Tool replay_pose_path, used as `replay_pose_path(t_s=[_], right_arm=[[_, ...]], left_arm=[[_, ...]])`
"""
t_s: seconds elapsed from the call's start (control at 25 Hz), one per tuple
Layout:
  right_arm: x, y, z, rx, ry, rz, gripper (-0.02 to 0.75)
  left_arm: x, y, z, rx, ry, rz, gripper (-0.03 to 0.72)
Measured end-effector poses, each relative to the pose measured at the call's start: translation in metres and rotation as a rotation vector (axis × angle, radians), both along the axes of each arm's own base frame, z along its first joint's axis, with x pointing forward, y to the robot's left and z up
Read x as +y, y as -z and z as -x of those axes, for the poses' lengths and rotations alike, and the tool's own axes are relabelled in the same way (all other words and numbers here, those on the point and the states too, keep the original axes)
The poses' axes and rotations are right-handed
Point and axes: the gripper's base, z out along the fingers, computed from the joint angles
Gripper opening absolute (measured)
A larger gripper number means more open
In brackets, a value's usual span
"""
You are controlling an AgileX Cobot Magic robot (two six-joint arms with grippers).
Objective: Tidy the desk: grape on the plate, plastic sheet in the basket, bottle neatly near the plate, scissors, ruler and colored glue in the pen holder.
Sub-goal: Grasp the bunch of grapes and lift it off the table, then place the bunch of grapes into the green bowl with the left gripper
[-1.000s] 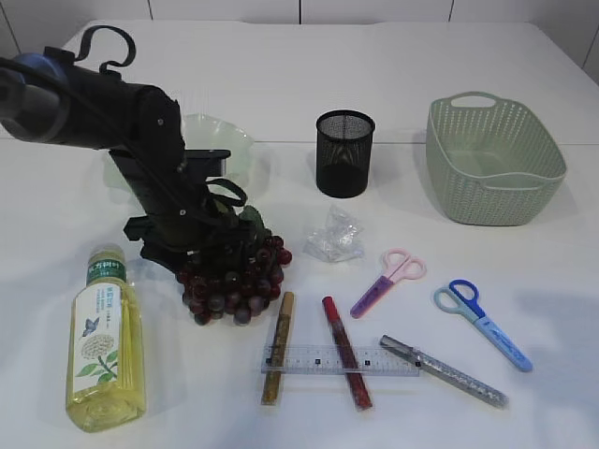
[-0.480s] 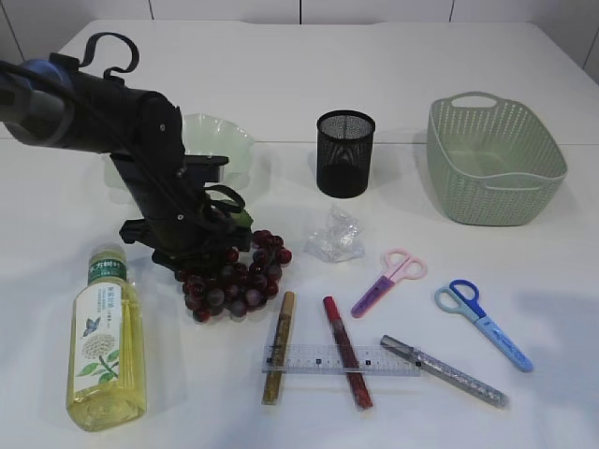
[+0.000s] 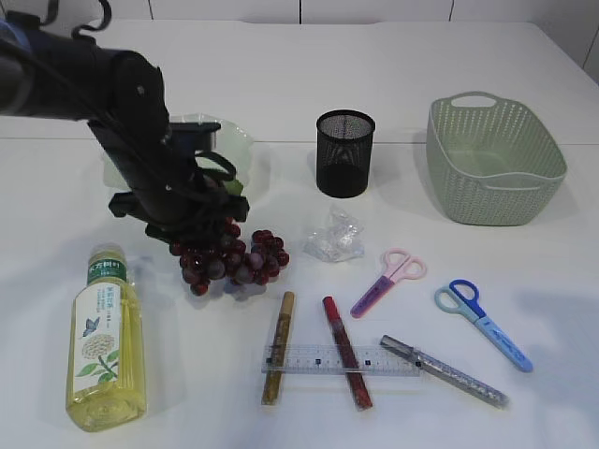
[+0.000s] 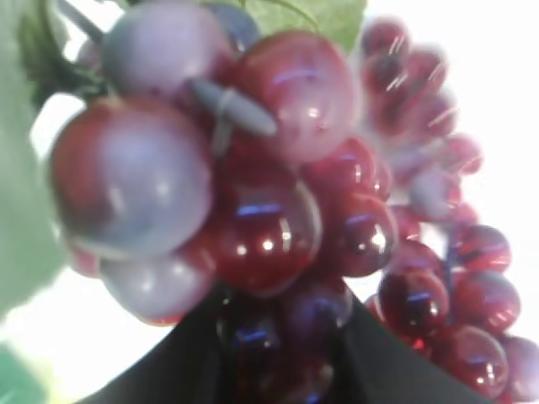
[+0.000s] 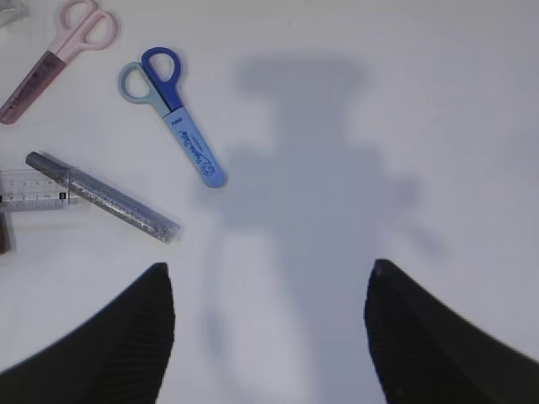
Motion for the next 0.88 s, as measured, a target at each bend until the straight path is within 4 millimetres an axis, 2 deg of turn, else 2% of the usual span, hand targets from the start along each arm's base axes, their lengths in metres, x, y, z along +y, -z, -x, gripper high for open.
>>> replay_pose_path(t_s=[0.28,0.4,0.56,0.72,0.88], right_arm=[[0.000,0.000,0.000,0.000,0.000,0.000,0.549],[0.000,0.000,0.000,0.000,0.000,0.000,0.549],[0.002,0.000,0.000,0.001,0.001,-0.027,0.549],[0.002,0.000,0.000,0.002,0.002,-0.032,0.549],[0.003,0.000,0.000,0.002,0.002,-0.033,0.549]], left_arm=[[0.007,-0.073,0.010,-0.177,0.016,0.043,0.188],[0.012,-0.111,0.013,-0.289,0.022,0.064,0.187],[0.023,-0.154,0.006,-0.449,0.021,0.041,0.186],[0.046,-0.177,-0.012,-0.602,-0.065,-0.005,0.183],[0.071,-0.177,-0.032,-0.685,-0.129,-0.027,0.183]])
